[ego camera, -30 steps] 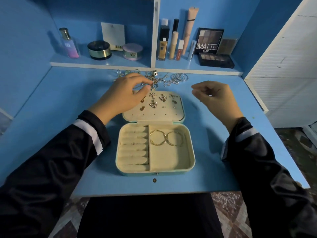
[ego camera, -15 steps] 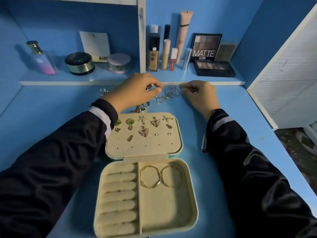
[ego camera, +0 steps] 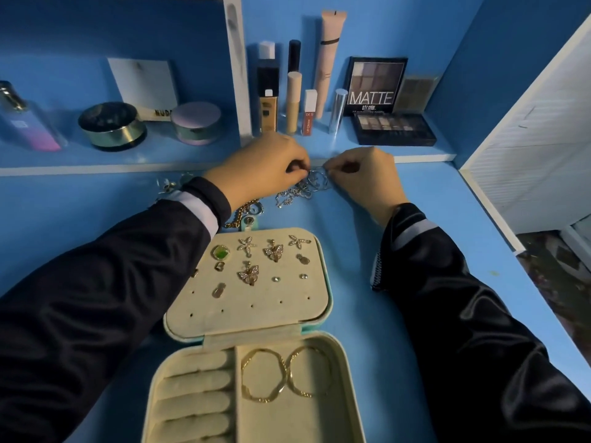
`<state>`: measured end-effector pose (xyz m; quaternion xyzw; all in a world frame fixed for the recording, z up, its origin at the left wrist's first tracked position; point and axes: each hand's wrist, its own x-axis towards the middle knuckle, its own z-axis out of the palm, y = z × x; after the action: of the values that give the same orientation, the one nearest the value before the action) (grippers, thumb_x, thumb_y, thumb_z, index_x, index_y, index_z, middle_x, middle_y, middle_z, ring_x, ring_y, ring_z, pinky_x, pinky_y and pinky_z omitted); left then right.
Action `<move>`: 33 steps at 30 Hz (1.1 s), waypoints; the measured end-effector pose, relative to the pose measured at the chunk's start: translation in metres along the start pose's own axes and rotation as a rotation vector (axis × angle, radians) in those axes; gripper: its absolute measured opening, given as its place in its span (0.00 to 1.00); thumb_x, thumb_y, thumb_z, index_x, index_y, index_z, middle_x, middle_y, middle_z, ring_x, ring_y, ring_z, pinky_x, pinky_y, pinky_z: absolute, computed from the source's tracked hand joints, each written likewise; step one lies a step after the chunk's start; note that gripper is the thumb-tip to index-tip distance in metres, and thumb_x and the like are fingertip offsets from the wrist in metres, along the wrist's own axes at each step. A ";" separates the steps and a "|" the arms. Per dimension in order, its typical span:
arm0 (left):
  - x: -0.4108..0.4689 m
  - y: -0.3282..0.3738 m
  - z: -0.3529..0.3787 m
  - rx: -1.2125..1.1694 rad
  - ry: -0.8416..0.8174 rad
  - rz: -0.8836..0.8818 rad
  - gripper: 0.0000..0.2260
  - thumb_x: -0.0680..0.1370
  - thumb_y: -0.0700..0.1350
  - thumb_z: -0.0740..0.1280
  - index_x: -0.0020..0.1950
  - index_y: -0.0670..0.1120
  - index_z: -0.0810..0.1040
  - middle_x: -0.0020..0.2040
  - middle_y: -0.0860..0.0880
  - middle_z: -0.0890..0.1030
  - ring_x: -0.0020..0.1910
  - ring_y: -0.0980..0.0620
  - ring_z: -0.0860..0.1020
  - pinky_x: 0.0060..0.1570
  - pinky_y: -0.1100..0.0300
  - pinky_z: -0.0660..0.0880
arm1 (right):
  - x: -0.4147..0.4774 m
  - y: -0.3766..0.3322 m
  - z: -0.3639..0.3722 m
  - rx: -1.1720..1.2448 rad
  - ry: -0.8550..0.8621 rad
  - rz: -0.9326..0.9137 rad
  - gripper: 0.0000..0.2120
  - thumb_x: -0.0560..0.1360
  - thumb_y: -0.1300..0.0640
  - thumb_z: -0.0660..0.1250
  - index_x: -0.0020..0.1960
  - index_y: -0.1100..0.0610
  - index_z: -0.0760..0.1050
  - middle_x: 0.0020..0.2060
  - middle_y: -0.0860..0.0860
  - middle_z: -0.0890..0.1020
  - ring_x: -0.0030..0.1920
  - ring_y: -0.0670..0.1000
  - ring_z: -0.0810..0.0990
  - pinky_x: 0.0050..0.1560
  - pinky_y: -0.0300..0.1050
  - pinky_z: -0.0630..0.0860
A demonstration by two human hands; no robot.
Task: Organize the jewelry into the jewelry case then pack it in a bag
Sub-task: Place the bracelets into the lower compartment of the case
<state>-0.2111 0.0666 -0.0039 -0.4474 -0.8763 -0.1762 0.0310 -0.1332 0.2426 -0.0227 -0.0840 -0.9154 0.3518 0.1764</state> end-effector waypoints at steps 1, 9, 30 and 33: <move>0.000 0.000 -0.001 -0.002 -0.006 -0.003 0.07 0.78 0.44 0.68 0.52 0.45 0.84 0.45 0.47 0.82 0.40 0.51 0.76 0.42 0.61 0.68 | -0.001 0.000 -0.001 0.006 0.002 0.008 0.06 0.72 0.65 0.70 0.47 0.60 0.85 0.43 0.53 0.85 0.43 0.49 0.80 0.47 0.33 0.74; 0.006 0.006 -0.003 0.006 -0.013 -0.042 0.07 0.78 0.43 0.68 0.51 0.45 0.85 0.45 0.48 0.84 0.43 0.50 0.80 0.44 0.62 0.69 | -0.002 -0.002 0.001 -0.006 -0.015 0.015 0.06 0.73 0.62 0.71 0.49 0.59 0.84 0.40 0.47 0.81 0.41 0.46 0.77 0.40 0.24 0.68; -0.025 0.018 -0.011 -0.165 0.070 -0.128 0.04 0.79 0.39 0.67 0.50 0.42 0.81 0.36 0.60 0.72 0.32 0.76 0.71 0.34 0.80 0.63 | -0.013 -0.006 -0.001 0.097 -0.043 0.061 0.09 0.73 0.63 0.70 0.36 0.52 0.77 0.32 0.42 0.77 0.33 0.39 0.72 0.34 0.24 0.67; -0.036 0.024 -0.014 -0.186 0.123 -0.139 0.03 0.79 0.40 0.68 0.49 0.44 0.81 0.39 0.57 0.76 0.35 0.71 0.73 0.36 0.79 0.64 | -0.018 -0.006 -0.003 0.145 0.039 0.031 0.06 0.74 0.61 0.70 0.40 0.54 0.76 0.32 0.42 0.74 0.33 0.40 0.70 0.35 0.26 0.66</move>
<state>-0.1721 0.0472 0.0084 -0.3751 -0.8814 -0.2855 0.0307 -0.1155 0.2355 -0.0213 -0.0921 -0.8826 0.4181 0.1943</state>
